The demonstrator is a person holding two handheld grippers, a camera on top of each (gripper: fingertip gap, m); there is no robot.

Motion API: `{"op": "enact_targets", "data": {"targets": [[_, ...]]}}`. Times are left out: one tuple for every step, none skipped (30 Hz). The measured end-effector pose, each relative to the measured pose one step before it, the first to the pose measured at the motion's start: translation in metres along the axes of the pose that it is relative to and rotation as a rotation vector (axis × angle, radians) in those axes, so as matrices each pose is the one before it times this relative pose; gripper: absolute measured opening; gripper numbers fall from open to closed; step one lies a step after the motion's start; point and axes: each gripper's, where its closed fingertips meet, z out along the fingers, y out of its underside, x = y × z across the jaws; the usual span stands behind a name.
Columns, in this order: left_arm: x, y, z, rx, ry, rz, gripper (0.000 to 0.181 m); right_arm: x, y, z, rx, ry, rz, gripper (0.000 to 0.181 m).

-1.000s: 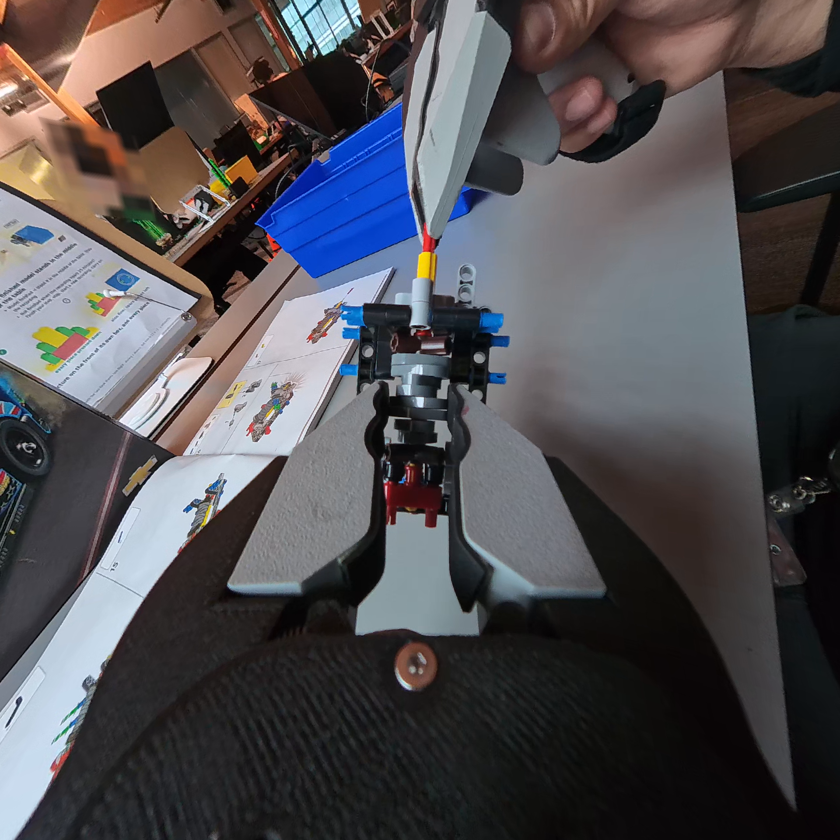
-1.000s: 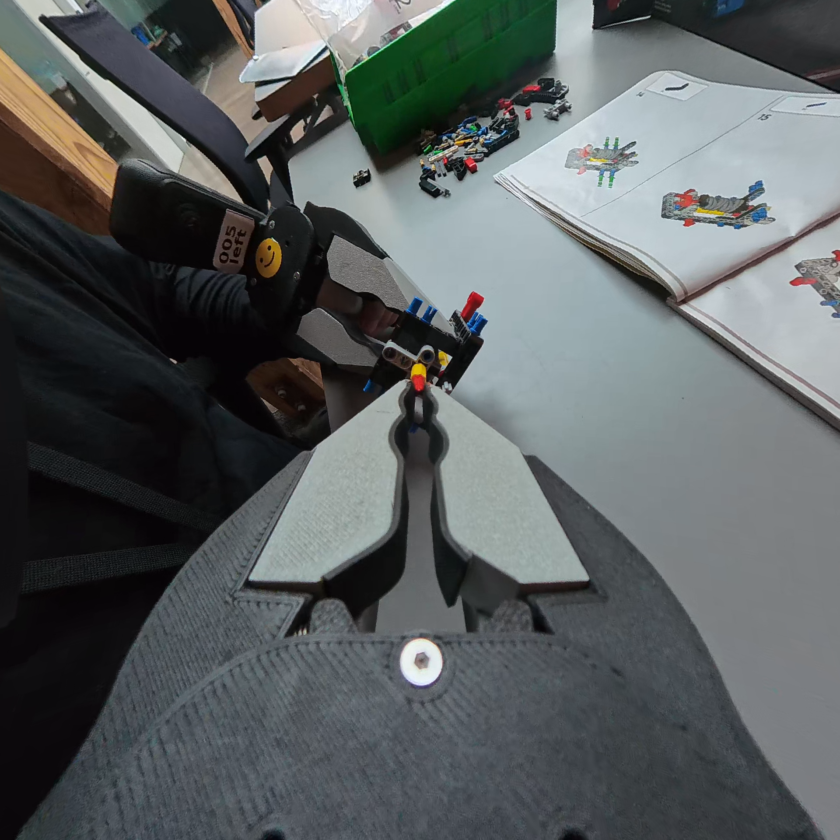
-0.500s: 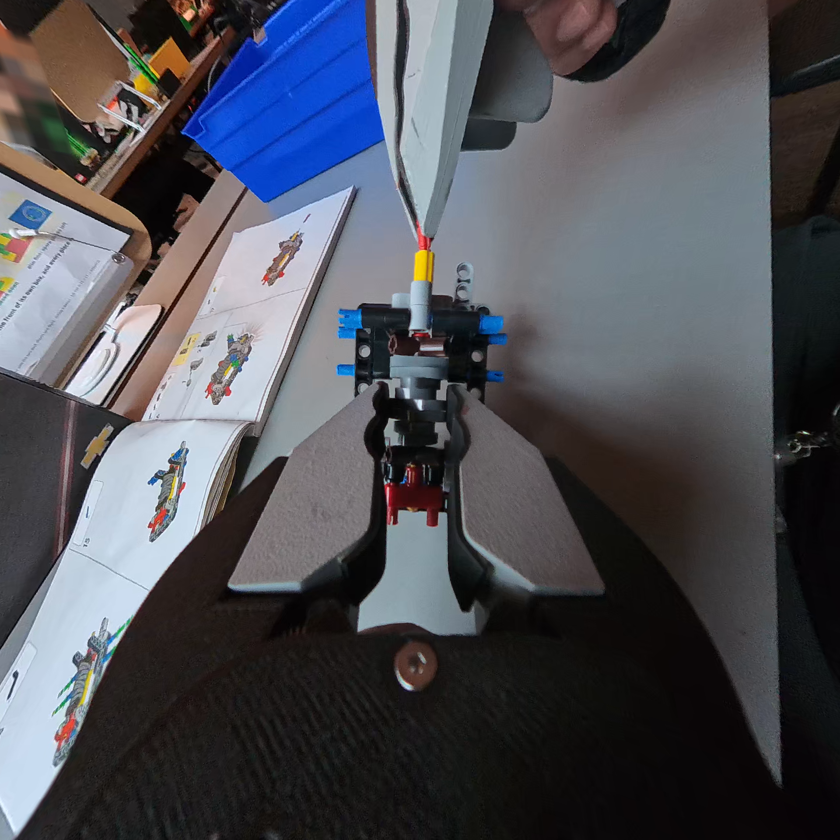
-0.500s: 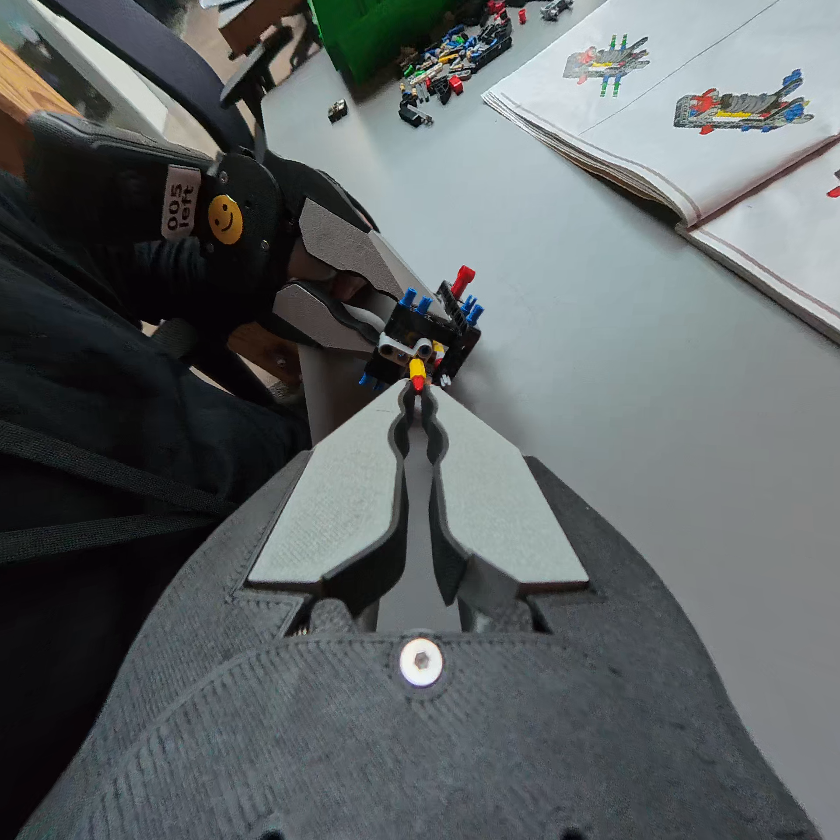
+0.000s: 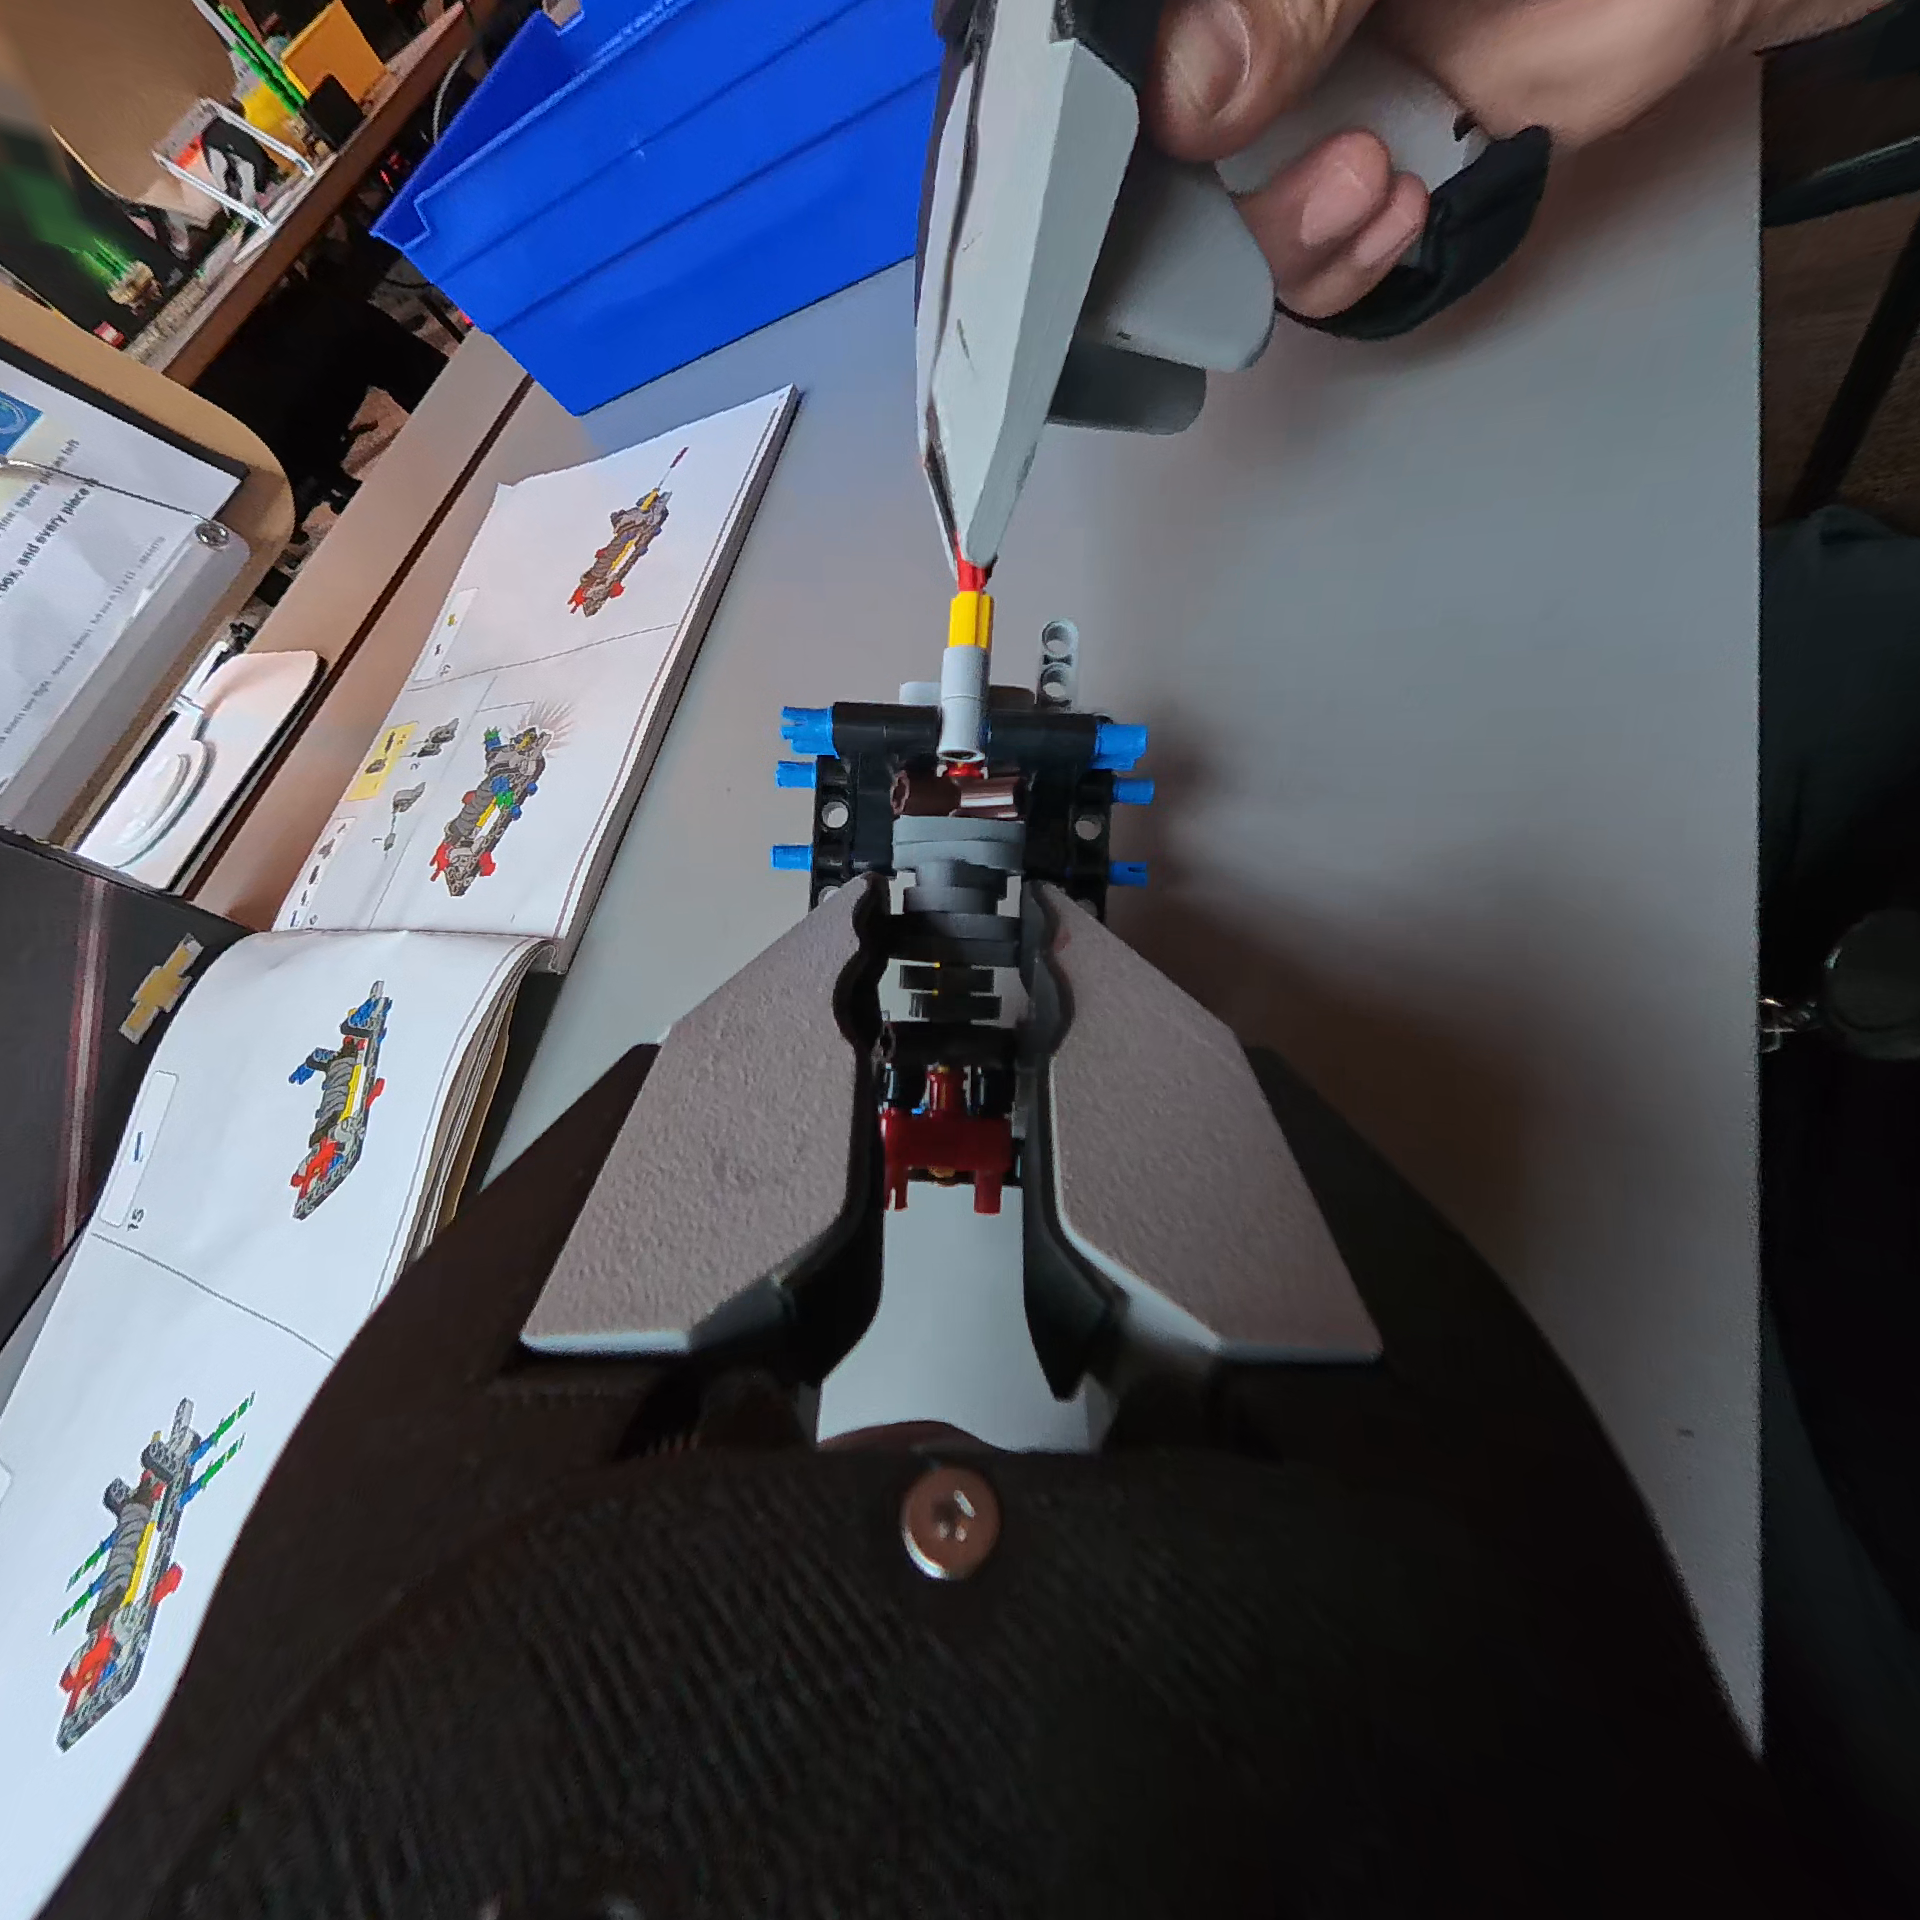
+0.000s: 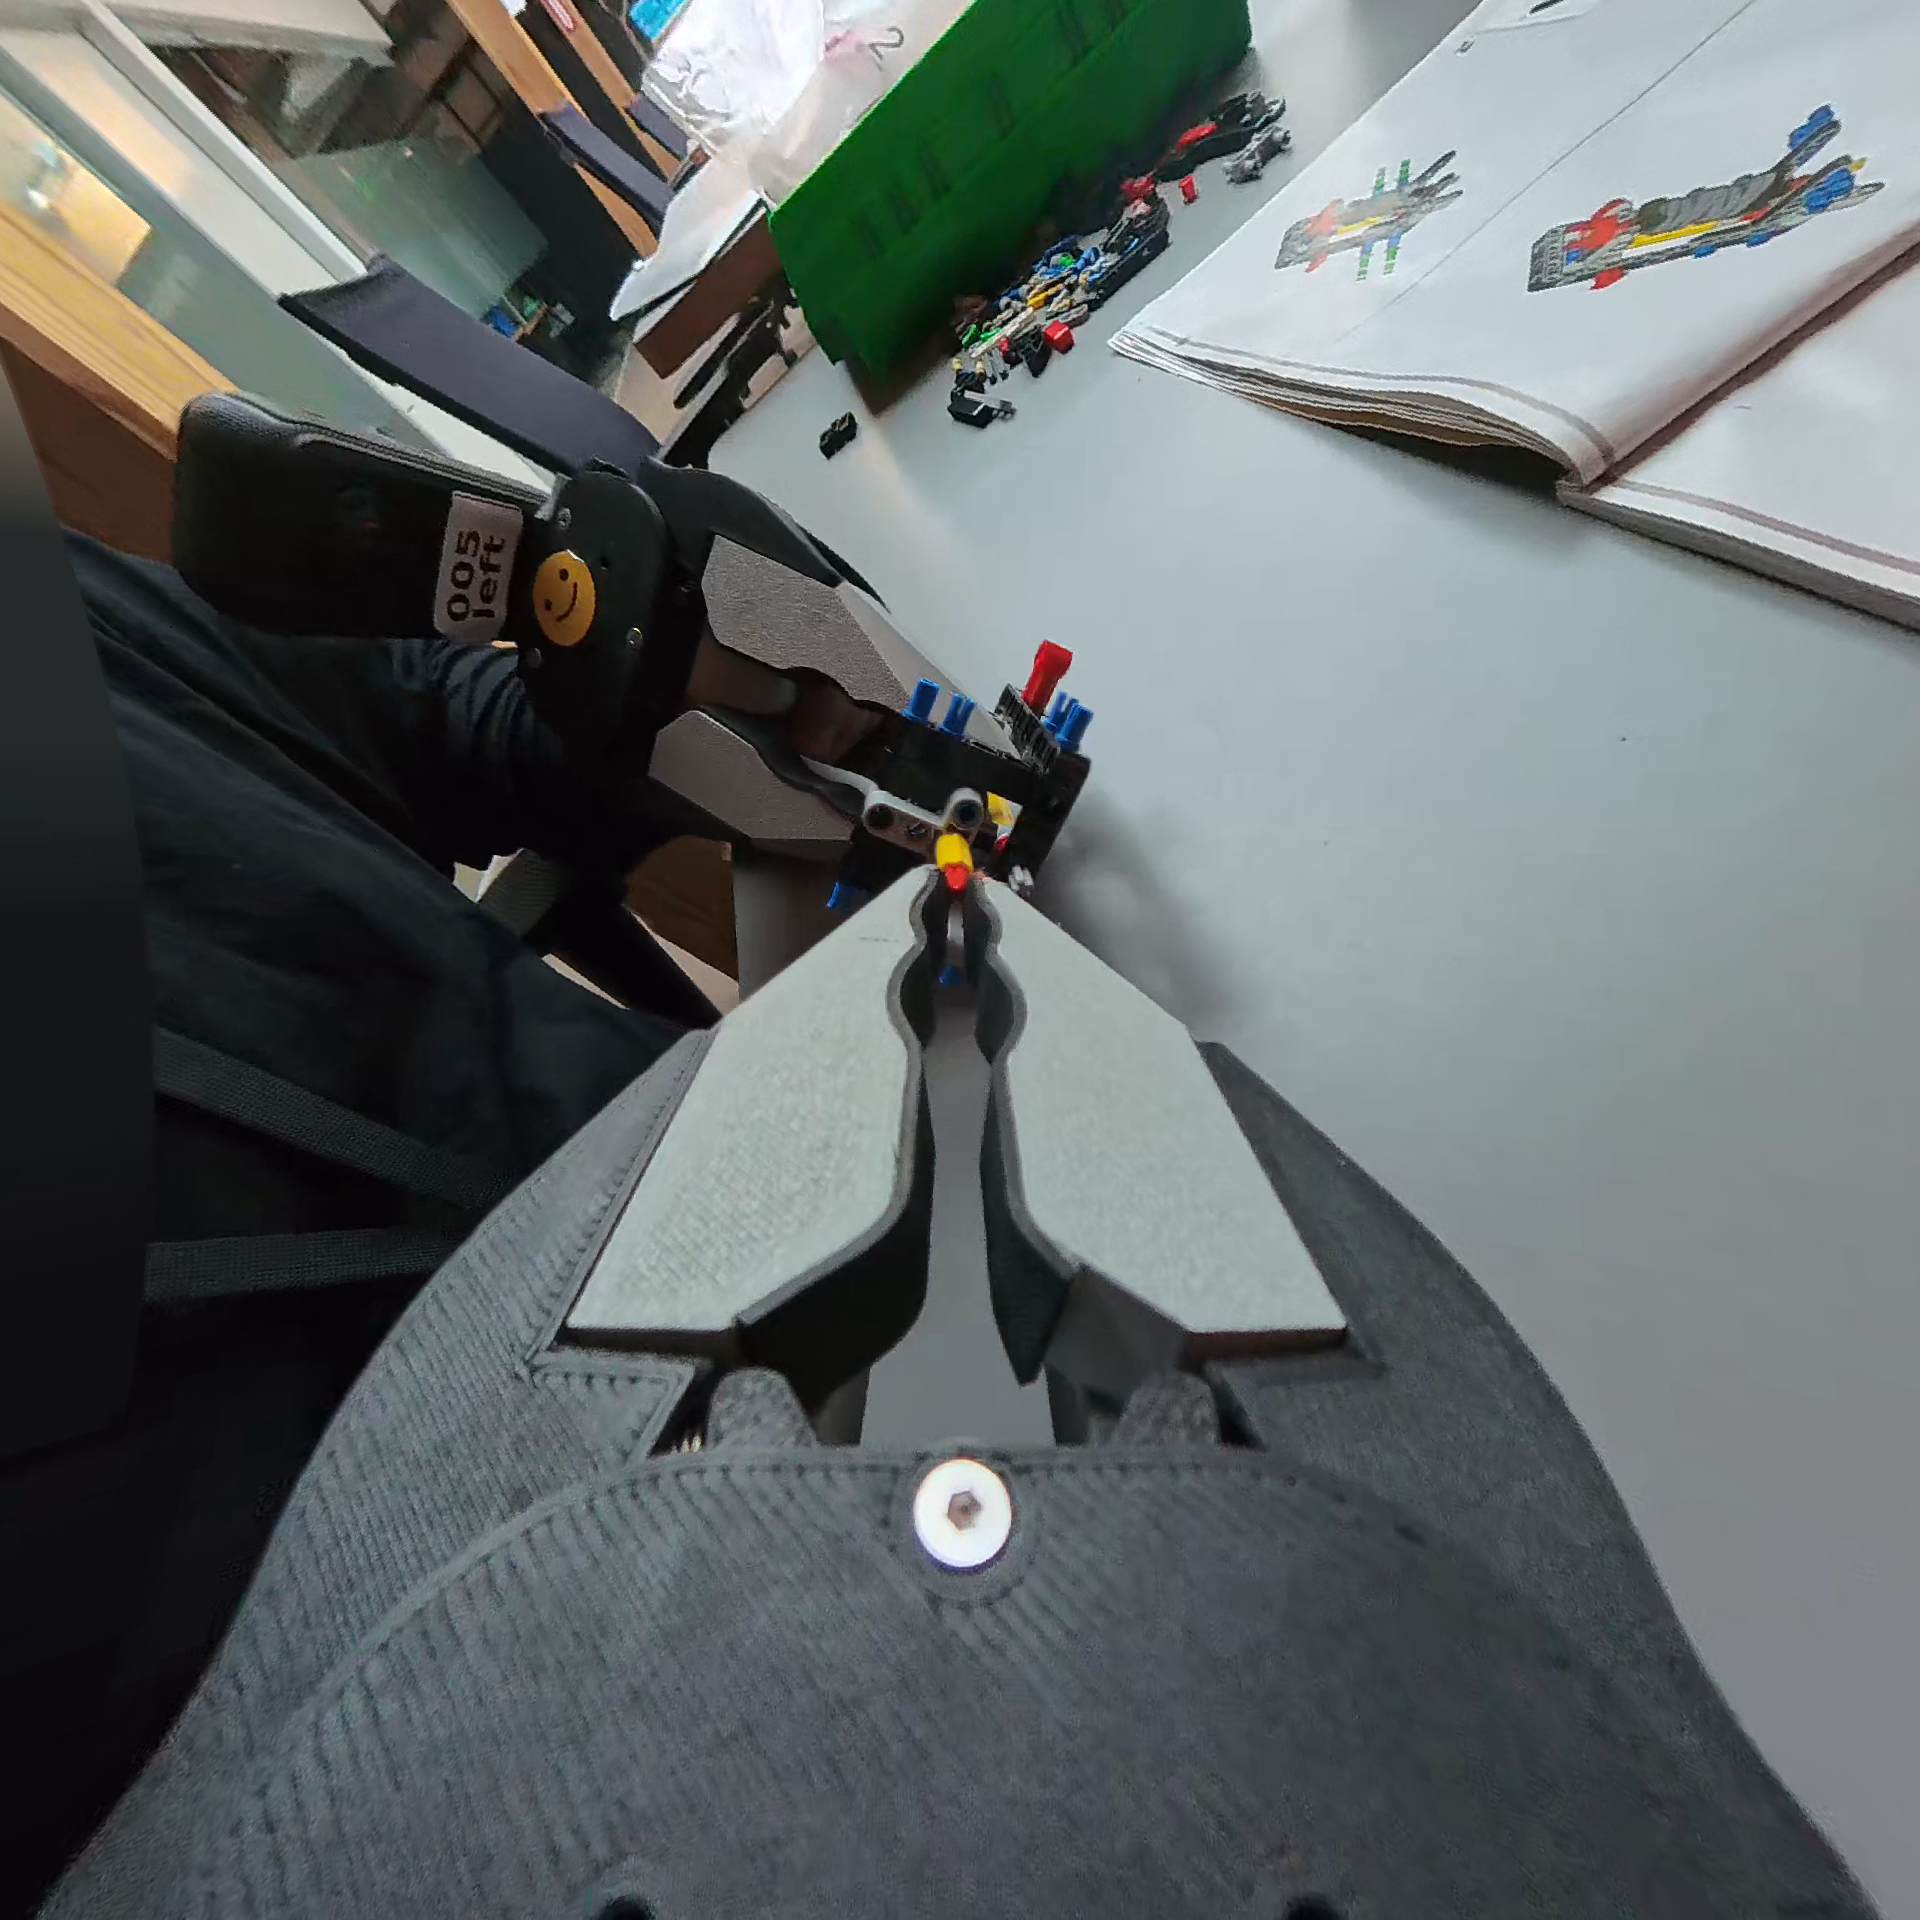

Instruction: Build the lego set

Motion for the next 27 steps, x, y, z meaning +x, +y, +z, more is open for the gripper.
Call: {"op": "enact_targets", "data": {"targets": [[-0.00034,0.00005,-0.00015,0.0008,-0.0011,-0.0019,0.021,0.00003,-0.00026,0.00008,-0.0012,0.005,-0.0064,0.0],[-0.00007,-0.0002,-0.0001,0.0016,0.0002,-0.0028,0.021,0.00008,-0.00074,0.00013,0.0064,0.0006,-0.0032,0.0],[-0.00039,0.00072,0.00025,-0.0049,0.0,-0.0049,0.021,0.00036,-0.00124,0.00038,0.0165,-0.0019,0.0013,0.0],[-0.00054,0.00014,-0.00017,-0.0004,-0.0009,-0.0043,0.021,0.00021,-0.00102,0.00068,0.0217,-0.0102,0.0117,0.0],[0.00006,0.00032,-0.00005,-0.001,0.004,-0.0053,0.021,0.00018,0.00005,0.00017,0.0159,-0.0157,0.018,0.0],[0.00019,0.00011,0.00006,-0.0002,0.0025,-0.0015,0.021,0.00005,0.00017,-0.00009,0.0118,-0.0123,0.0115,0.0],[0.00006,-0.00027,-0.00037,0.0021,-0.001,0.0016,0.021,-0.00064,-0.00007,0.00019,0.0102,-0.0083,0.0015,0.0],[-0.00003,-0.0003,-0.00057,0.0029,-0.0003,-0.001,0.021,-0.00145,-0.00047,0.00016,0.0067,-0.0097,-0.001,0.0],[-0.0003,-0.00094,-0.00048,0.0074,-0.0004,-0.0037,0.021,-0.00239,-0.00112,0.00075,0.0096,-0.0144,0.0006,0.0],[0.00071,-0.00007,-0.00024,-0.0017,0.0073,-0.0063,0.021,-0.0014,-0.00006,0.00211,0.005,-0.0042,-0.0012,0.0],[-0.00102,0.00108,0.00006,-0.0039,-0.0036,-0.003,0.021,0.00091,0.00039,0.00139,0.002,0.0124,-0.009,0.0],[-0.00011,-0.00002,0.00049,-0.0003,0.0016,-0.002,0.021,0.00096,-0.00062,-0.00006,0.0024,0.0125,-0.0116,0.0],[0.00049,-0.00064,0.00006,0.0042,0.0018,0.0019,0.021,0.00049,-0.00099,-0.0001,0.003,0.0064,-0.0089,0.0],[-0.00033,0.00054,0.00002,-0.0037,-0.0022,-0.0016,0.021,0.00085,-0.00054,0.00045,0.0056,0.0028,-0.004,0.0],[-0.00053,0.00073,0.00004,-0.0043,0.0002,-0.0053,0.021,0.00104,0.00006,0.00059,0.0077,0.0005,0.0033,0.0],[-0.00042,0.00041,0.00012,-0.0031,0.0009,-0.0051,0.021,0.00069,0.00021,0.00042,0.0089,0.0003,0.005,0.0],[-0.00035,0.00013,-0.00013,0.0,-0.0008,-0.0022,0.021,0.00011,0.0,0.00027,0.0077,-0.0039,0.0052,0.0],[-0.00039,0.00015,-0.00024,0.0,-0.0029,-0.0005,0.021,-0.00018,0.00021,0.00022,0.0037,-0.0086,0.0082,0.0],[-0.00016,0.00029,0.00011,-0.0015,-0.0014,0.0008,0.021,0.00031,0.00034,-0.00004,-0.0025,-0.0084,0.0098,0.0],[-0.00016,0.00046,0.00072,-0.0023,-0.0029,0.0032,0.021,0.00085,-0.00016,-0.00032,-0.0073,-0.0044,0.0096,0.0],[-0.00046,-0.00102,0.00043,0.0077,-0.0049,0.0044,0.022,-0.00044,-0.00182,-0.00063,-0.0034,-0.0098,0.0043,0.0],[-0.00189,-0.00207,-0.00059,0.0181,-0.01,-0.0012,0.022,-0.00188,-0.00255,-0.00071,-0.002,-0.0143,-0.0044,0.0],[-0.00133,-0.00273,-0.00094,0.0223,0.0014,-0.0119,0.022,-0.0015,-0.00179,-0.00104,-0.0065,-0.0065,-0.0103,0.0],[0.00006,-0.00036,0.00007,0.0041,0.0124,-0.0135,0.023,0.00046,0.00058,-0.001,-0.02,0.01,-0.0139,0.001],[-0.00057,0.00148,0.00045,-0.0103,0.0022,-0.0084,0.023,0.00179,0.00148,-0.00125,-0.0241,0.0201,-0.0154,0.007],[-0.00088,0.0008,0.00066,-0.0043,-0.0024,-0.0036,0.023,0.00295,-0.00077,-0.0025,-0.0083,0.0274,-0.015,0.012],[0.00059,0.00073,0.00076,-0.0058,0.0068,-0.0011,0.022,0.00309,-0.00199,-0.00357,0.003,0.0257,-0.0134,0.014]]}}
